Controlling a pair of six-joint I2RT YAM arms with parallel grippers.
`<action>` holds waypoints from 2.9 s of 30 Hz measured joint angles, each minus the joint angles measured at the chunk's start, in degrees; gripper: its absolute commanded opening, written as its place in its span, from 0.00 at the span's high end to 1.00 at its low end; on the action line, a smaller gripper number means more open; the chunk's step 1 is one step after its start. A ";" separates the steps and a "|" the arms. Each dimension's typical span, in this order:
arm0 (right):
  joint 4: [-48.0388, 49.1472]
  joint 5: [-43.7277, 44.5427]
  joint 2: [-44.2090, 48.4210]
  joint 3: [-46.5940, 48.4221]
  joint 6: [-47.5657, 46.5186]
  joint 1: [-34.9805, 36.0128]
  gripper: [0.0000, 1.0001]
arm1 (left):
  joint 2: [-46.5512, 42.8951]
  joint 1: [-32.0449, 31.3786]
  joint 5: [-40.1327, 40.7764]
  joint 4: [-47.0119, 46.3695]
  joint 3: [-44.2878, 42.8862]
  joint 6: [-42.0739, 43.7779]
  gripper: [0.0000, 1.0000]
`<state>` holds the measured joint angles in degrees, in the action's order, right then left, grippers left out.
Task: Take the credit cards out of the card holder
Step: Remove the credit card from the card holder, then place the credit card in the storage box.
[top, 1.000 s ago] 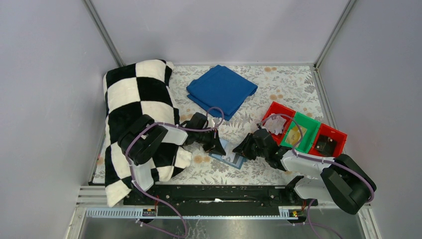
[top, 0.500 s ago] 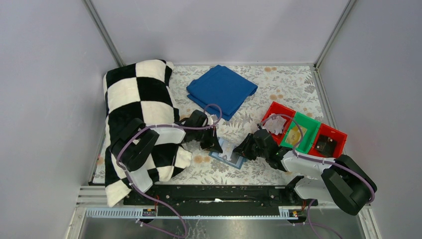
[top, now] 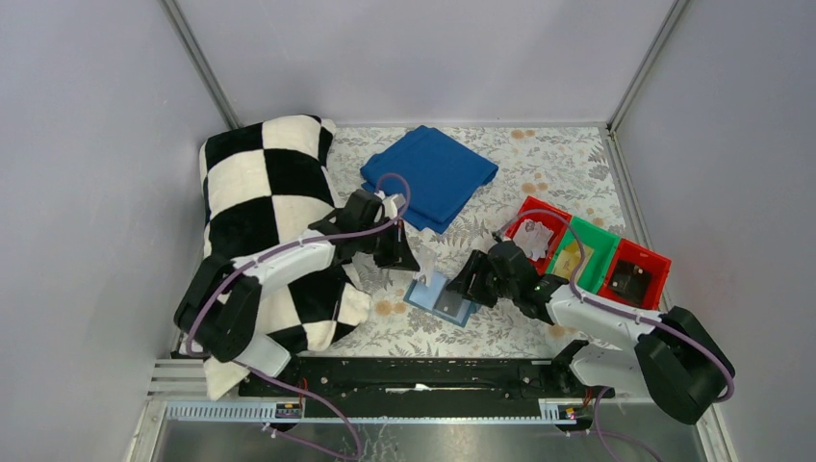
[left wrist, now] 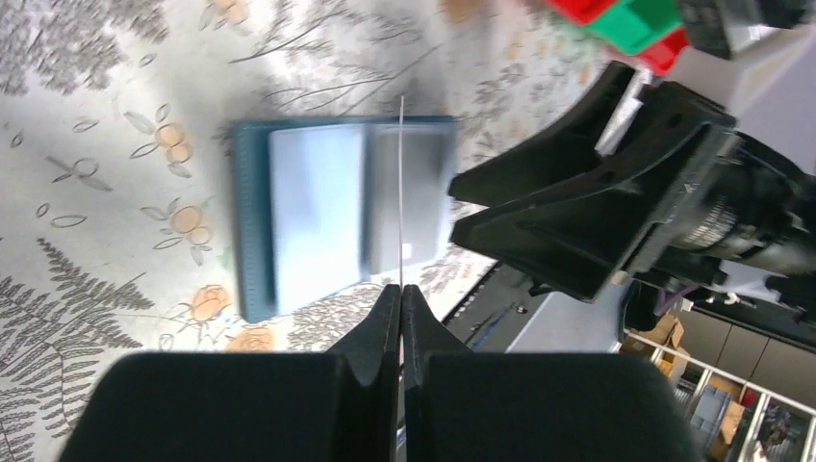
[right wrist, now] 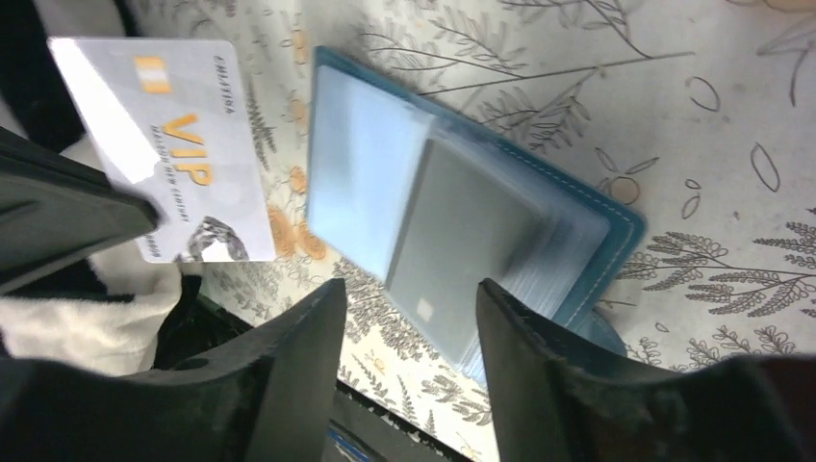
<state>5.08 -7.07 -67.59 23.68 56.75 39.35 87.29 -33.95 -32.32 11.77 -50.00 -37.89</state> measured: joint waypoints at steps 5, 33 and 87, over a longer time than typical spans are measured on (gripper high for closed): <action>-1.22 -1.40 5.27 1.95 -1.90 -0.02 0.31 | -4.44 -0.04 -2.40 2.43 -3.69 1.44 1.00; 47.89 -16.59 5.95 -11.76 15.52 -1.70 0.53 | -13.40 0.31 -13.81 1.99 -1.88 -3.74 1.00; -21.33 -2.58 -6.93 20.59 -28.06 -38.77 0.80 | -10.71 0.68 -0.85 15.15 -6.32 7.02 0.18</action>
<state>-16.25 -9.65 -74.52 44.27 28.69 0.58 76.58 -33.28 -33.17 26.92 -56.31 -30.87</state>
